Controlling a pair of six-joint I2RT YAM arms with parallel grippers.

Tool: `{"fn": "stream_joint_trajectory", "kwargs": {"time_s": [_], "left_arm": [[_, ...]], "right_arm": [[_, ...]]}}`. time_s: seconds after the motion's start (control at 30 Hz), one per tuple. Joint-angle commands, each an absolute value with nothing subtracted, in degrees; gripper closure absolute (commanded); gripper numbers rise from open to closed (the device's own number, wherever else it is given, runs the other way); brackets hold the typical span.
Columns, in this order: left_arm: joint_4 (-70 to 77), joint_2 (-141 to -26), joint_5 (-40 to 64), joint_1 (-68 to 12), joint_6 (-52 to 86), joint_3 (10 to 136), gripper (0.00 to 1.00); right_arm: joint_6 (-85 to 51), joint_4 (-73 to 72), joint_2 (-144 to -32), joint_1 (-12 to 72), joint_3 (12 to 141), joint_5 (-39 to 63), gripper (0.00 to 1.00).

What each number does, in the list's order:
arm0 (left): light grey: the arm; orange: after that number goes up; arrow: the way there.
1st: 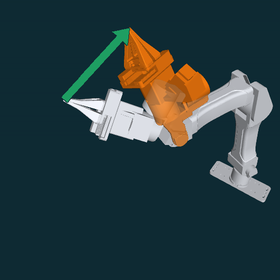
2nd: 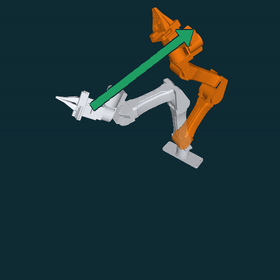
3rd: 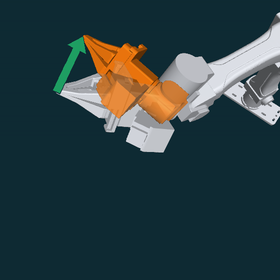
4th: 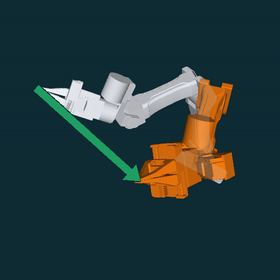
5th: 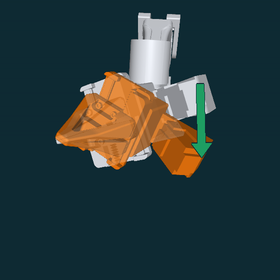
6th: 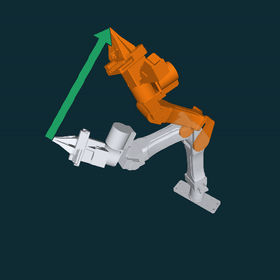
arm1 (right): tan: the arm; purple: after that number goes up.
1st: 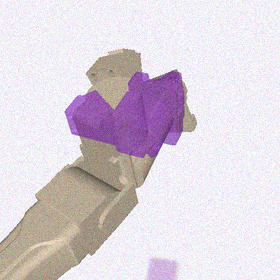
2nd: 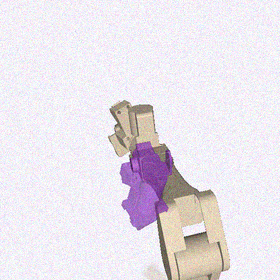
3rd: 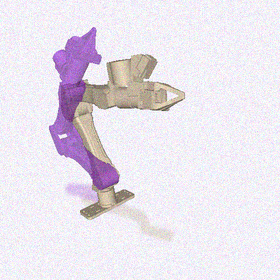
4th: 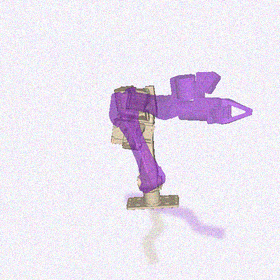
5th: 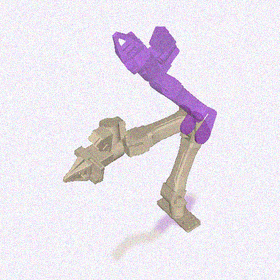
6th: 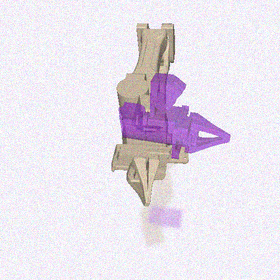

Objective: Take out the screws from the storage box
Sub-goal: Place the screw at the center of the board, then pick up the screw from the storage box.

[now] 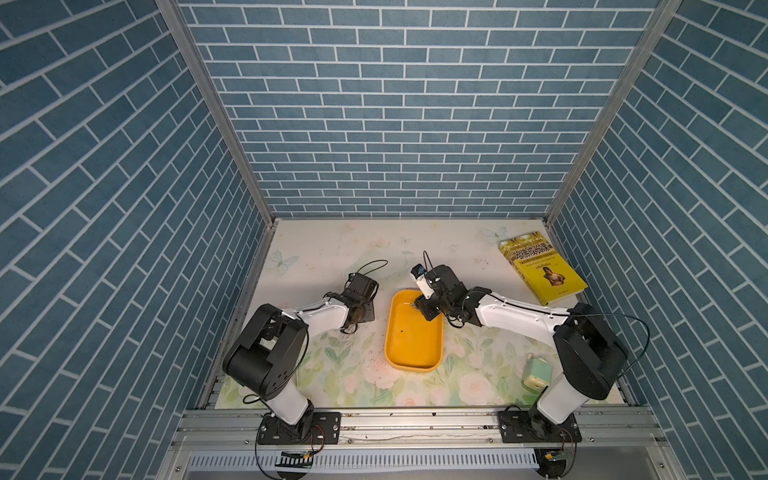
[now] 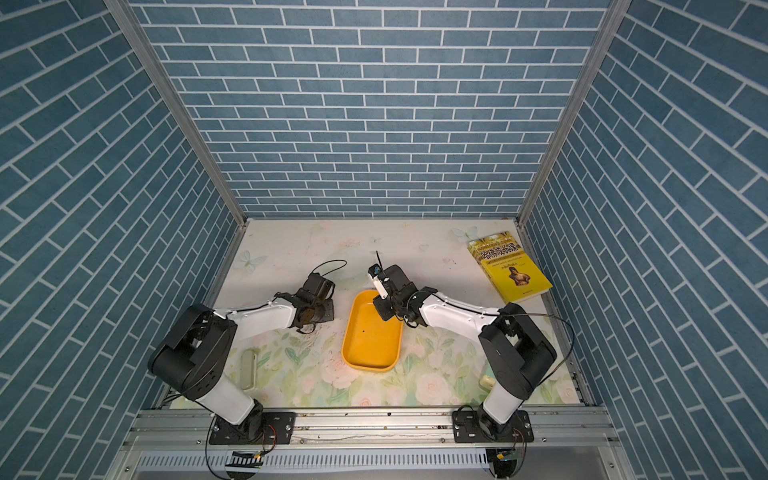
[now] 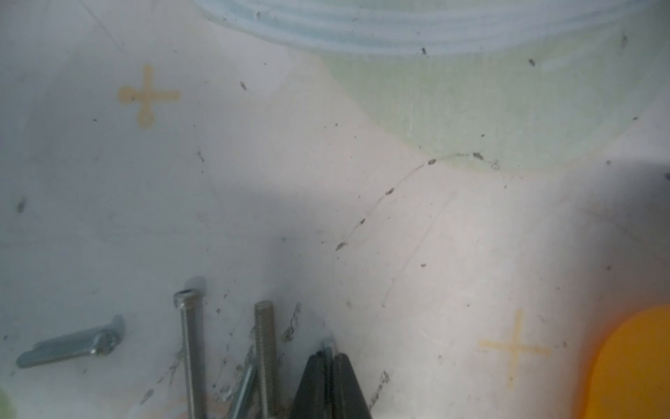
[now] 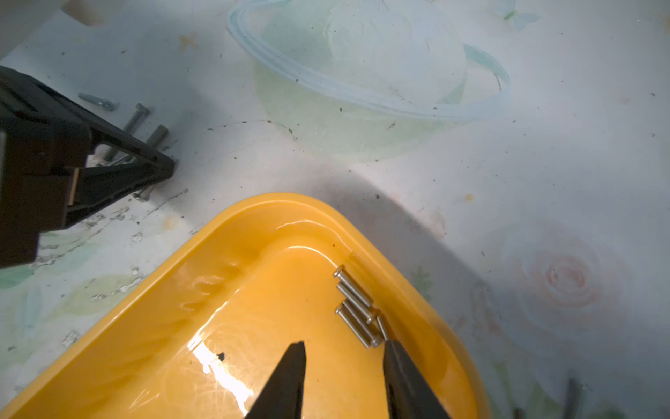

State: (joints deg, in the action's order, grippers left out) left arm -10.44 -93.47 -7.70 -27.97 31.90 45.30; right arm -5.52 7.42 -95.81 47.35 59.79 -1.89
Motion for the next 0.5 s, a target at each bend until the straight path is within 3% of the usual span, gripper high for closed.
{"fn": "stream_joint_trajectory", "kwargs": {"time_s": [0.0, 0.23, 0.47], "left_arm": [[-12.46, -95.06, -7.3, -27.36, 31.26, 44.82, 0.86], [-12.49, -92.14, -8.45, -27.4, 31.29, 44.06, 0.74], [-11.62, -88.0, -8.58, -27.35, 31.14, 42.56, 0.72]], "right_arm": [[-2.65, 12.48, -98.23, 47.62, 62.57, -4.61, 0.61], [-1.56, 16.5, -102.66, 47.9, 66.31, -5.23, 0.64], [0.43, 18.65, -105.92, 48.47, 67.71, -5.03, 0.65]]}}
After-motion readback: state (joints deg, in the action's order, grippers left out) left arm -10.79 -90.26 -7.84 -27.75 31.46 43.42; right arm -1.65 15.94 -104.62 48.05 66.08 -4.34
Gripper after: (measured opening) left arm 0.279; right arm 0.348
